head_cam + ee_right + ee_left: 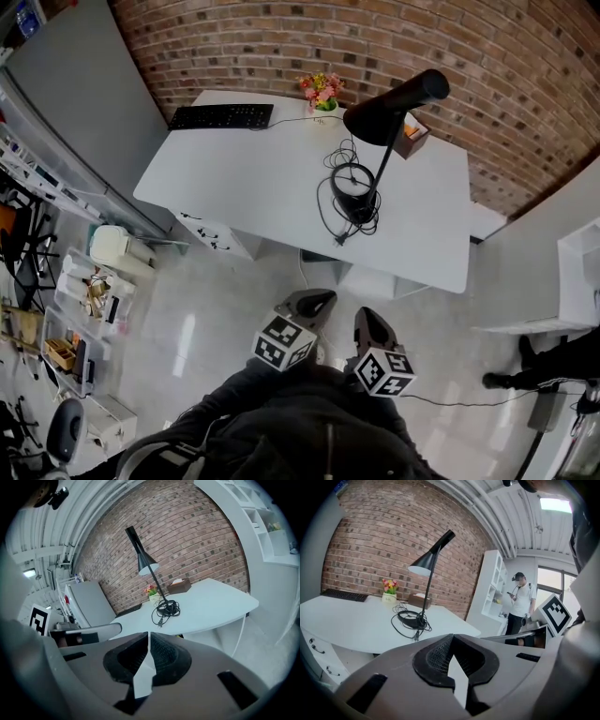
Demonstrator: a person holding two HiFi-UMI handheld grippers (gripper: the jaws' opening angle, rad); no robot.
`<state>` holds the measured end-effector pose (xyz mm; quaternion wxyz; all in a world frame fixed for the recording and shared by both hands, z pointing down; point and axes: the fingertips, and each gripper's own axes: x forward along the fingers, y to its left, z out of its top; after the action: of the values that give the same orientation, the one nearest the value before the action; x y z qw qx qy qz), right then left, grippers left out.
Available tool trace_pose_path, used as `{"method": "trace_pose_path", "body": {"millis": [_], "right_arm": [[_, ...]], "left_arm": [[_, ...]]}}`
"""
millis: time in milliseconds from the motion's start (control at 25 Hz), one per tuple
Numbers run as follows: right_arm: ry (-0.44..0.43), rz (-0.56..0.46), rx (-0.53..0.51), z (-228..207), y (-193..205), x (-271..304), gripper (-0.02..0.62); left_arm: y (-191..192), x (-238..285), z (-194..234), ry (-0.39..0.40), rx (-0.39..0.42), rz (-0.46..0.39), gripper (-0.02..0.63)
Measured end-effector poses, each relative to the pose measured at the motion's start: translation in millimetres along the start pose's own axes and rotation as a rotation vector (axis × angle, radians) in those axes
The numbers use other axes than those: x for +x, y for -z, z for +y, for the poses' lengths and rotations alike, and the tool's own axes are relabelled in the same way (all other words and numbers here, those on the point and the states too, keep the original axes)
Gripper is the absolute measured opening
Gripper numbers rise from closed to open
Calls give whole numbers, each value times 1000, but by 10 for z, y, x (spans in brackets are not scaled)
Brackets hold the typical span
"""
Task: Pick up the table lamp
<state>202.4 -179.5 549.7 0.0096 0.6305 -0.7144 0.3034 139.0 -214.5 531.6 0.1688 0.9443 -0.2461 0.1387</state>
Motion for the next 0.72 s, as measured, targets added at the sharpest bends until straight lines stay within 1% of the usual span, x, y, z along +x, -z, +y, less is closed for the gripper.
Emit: {"method": "trace_pose_path", "body": {"millis": [240,400,560,720], "right_arm": [[-1,-5,-7,18,-184,253,20],[-13,-11,-29,3,-405,497,20],[-16,-25,-47,-44,-643,774,20],[5,-44,-62,-144,-840,1060,20]], "left_arm": [[-492,200,312,14,68,-28,6],[-823,372,554,30,100,-44,6],[-1100,538,767,66,137,-51,6],[-1311,740,955,113,179,-57,6]]}}
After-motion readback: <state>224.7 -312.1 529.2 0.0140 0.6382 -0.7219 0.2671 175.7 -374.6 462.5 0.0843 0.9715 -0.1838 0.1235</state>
